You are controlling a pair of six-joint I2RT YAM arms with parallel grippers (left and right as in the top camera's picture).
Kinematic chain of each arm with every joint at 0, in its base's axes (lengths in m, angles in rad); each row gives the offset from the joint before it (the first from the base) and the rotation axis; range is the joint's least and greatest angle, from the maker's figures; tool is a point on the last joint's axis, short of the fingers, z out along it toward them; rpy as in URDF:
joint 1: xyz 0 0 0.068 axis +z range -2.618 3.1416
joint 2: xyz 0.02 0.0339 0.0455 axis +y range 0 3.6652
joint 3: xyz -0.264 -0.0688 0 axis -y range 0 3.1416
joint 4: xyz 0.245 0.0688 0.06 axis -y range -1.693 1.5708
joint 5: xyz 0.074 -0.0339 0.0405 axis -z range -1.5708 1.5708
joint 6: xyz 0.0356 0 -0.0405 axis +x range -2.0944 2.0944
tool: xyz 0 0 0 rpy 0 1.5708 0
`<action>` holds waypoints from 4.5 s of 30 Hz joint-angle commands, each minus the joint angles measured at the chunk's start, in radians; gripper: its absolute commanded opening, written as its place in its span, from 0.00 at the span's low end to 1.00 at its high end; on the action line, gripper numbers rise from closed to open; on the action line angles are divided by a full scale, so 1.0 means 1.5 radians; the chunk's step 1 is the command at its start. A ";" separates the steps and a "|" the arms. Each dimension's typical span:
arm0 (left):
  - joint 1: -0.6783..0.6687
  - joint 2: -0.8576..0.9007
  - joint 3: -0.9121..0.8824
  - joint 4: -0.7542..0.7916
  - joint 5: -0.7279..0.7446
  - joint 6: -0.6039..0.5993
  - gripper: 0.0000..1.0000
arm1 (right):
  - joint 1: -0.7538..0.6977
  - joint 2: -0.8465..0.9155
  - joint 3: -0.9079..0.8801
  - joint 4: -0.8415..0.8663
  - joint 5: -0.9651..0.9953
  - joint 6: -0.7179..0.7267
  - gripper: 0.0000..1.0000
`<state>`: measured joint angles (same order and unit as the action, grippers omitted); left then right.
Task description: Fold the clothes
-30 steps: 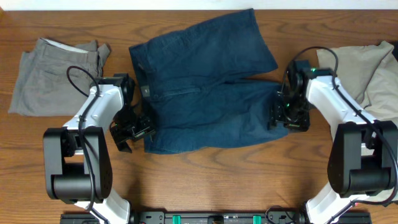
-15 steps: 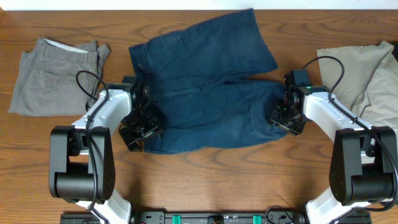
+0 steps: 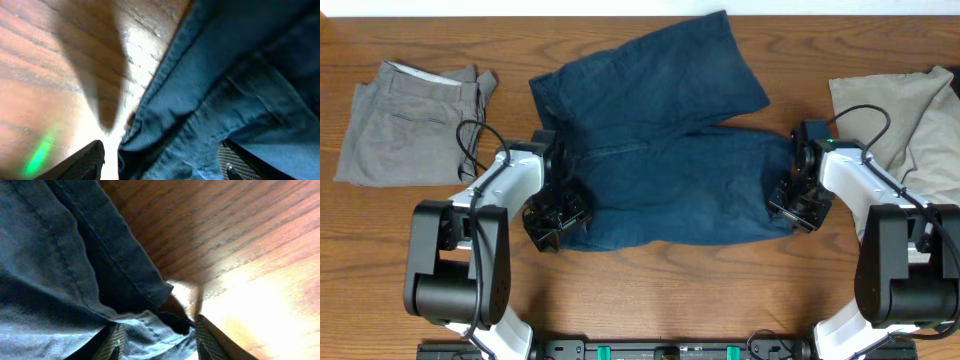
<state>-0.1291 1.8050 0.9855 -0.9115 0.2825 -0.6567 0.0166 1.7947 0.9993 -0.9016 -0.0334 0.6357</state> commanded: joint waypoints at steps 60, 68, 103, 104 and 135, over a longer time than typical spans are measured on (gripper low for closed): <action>-0.086 -0.524 0.000 -0.118 0.046 0.026 0.06 | -0.125 -0.366 0.231 -0.099 -0.073 -0.290 0.01; -0.050 -0.452 -0.001 -0.024 -0.073 -0.144 0.06 | -0.057 -0.273 0.233 0.096 -0.121 -0.305 0.01; 0.112 -0.177 -0.001 0.246 -0.064 -0.183 0.61 | 0.099 0.092 0.241 0.396 -0.120 -0.321 0.99; 0.111 -0.177 -0.001 0.238 -0.064 -0.163 0.61 | 0.099 0.092 0.240 0.371 -0.120 -0.334 0.97; 0.024 0.001 -0.027 0.220 0.177 0.098 0.43 | 0.075 0.177 0.174 -0.019 0.210 -0.127 0.69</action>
<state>-0.0490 1.7741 0.9562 -0.5465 0.4812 -0.5751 0.1516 2.0041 1.3136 -0.8951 0.1440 0.3786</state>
